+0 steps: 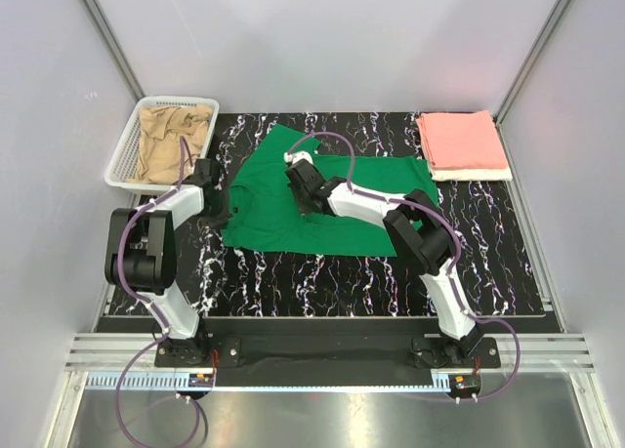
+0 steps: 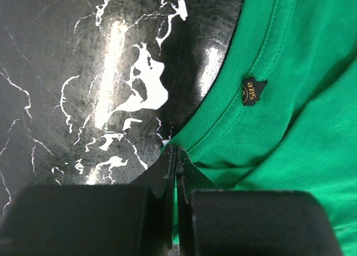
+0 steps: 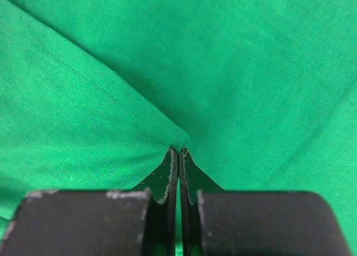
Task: Fold and stack the t-shirts
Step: Fold the tshirt
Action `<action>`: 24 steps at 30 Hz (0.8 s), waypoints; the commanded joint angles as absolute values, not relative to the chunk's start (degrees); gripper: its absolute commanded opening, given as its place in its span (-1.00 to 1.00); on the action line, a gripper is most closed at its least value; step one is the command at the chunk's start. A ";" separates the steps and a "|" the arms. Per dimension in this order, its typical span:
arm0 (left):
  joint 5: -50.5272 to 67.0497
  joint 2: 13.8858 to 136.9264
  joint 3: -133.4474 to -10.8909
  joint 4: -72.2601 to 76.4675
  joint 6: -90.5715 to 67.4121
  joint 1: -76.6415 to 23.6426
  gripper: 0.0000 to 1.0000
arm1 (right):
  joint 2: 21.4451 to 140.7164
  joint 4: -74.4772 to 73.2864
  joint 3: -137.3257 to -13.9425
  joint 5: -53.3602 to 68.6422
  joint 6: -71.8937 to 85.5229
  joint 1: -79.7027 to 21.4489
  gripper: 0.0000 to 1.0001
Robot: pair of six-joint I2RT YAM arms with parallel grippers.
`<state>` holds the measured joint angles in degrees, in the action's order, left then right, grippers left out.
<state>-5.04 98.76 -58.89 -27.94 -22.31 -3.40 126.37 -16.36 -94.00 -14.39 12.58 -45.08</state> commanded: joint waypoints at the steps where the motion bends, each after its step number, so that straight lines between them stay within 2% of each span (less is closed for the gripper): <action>1: -9.23 97.48 -60.03 -30.15 -22.15 -3.34 -1.00 | 122.61 -15.56 -93.87 -17.32 13.53 -44.30 -0.91; 2: -9.32 97.04 -60.12 -30.58 -22.15 -3.34 -1.00 | 122.09 -15.73 -93.87 -17.31 13.54 -44.30 -0.70; 4: -9.67 95.11 -60.82 -31.29 -22.24 -3.34 -1.00 | 121.29 -16.26 -94.22 -17.23 13.71 -44.30 -0.48; 7: -12.03 90.12 -62.31 -32.43 -23.02 -3.34 -0.97 | 117.61 -18.01 -93.61 -16.88 14.41 -44.21 -0.37; 9: -12.48 87.20 -63.89 -32.70 -23.64 -3.34 -0.83 | 113.48 -19.86 -91.95 -16.70 15.55 -44.12 -0.36; 12: -9.07 83.15 -65.73 -32.43 -24.96 -3.86 -0.73 | 107.15 -23.54 -86.43 -18.19 20.27 -43.95 -0.42; 16: -0.54 80.68 -63.03 -27.10 -28.38 -6.76 -0.75 | 97.33 -27.77 -76.05 -13.20 30.04 -38.17 -0.68; 20: 4.65 83.40 -58.19 -21.45 -32.43 -11.15 -0.80 | 89.92 -28.21 -65.68 -13.01 32.96 -30.25 -0.72; 24: 5.89 89.90 -56.96 -19.78 -34.97 -12.66 -0.82 | 87.54 -31.72 -62.85 -13.35 32.17 -22.43 -0.73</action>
